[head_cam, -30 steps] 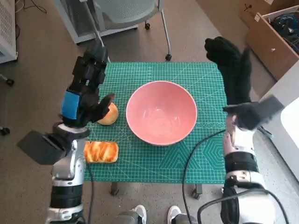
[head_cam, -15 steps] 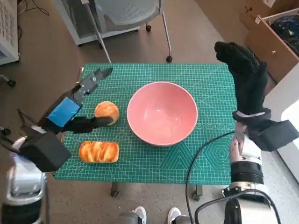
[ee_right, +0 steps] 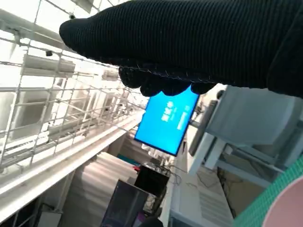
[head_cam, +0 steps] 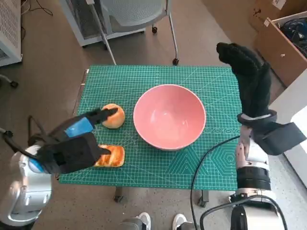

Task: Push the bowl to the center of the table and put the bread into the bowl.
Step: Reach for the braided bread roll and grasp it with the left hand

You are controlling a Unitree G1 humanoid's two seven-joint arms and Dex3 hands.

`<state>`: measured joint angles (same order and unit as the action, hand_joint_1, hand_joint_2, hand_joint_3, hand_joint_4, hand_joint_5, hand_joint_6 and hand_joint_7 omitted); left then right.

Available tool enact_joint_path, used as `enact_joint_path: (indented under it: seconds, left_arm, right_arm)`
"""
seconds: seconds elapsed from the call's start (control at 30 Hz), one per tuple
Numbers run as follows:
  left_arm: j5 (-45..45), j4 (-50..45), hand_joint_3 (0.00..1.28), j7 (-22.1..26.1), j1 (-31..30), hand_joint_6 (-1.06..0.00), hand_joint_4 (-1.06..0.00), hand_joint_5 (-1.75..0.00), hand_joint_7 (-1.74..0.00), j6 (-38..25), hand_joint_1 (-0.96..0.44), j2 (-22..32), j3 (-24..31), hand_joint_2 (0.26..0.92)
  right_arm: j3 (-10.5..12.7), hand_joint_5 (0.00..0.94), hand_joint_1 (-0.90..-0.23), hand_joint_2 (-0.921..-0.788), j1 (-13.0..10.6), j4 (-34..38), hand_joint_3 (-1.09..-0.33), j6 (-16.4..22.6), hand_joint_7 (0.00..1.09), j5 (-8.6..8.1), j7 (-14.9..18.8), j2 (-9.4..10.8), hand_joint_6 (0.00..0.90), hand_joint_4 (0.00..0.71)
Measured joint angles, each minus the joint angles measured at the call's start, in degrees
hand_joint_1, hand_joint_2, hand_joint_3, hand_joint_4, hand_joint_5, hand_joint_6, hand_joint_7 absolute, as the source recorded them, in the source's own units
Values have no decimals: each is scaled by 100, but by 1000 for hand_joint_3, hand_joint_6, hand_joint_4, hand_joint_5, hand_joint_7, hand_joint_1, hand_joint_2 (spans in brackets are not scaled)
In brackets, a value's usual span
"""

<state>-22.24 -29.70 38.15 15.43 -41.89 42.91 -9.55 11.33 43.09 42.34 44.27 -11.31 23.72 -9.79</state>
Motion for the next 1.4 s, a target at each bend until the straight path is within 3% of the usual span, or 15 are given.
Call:
enact_joint_path:
  seconds: [0.3,0.83,1.17,1.3,1.37,1.4]
  left_arm:
    - [-341,188,2,55,24,-324,-129,-1,-9,-26,-197,98,-500,765]
    - [-967,944,1,366,176,-417,-191,-18,-36,-15,-228,105,-1454,766]
    - [-1364,1229,3,663,257,-566,-440,-84,-72,27,-221,104,-1818,774]
    - [-1508,1229,8,807,290,-641,-583,-173,-103,39,-192,104,-1898,791]
    - [-1568,1230,6,867,303,-682,-563,-462,-152,56,-150,104,-1908,812]
    - [-1581,1230,6,893,308,-689,-546,-689,-275,76,-114,104,-1908,830]
  right_arm:
    - [-21,6,-659,-921,0,20,-806,-69,158,-198,82,53,237,204]
    - [-19,1,-647,-921,0,46,-809,-142,154,-334,215,104,236,199]
    - [-22,1,-654,-921,-33,-45,-810,-147,150,-350,195,102,231,196]
    - [-23,2,-656,-921,-63,-114,-810,-162,151,-347,135,102,231,197]
    - [-22,2,-656,-921,-73,-119,-811,-163,151,-342,97,102,230,198]
    - [-21,3,-655,-921,-77,-119,-811,-163,151,-334,78,100,230,199]
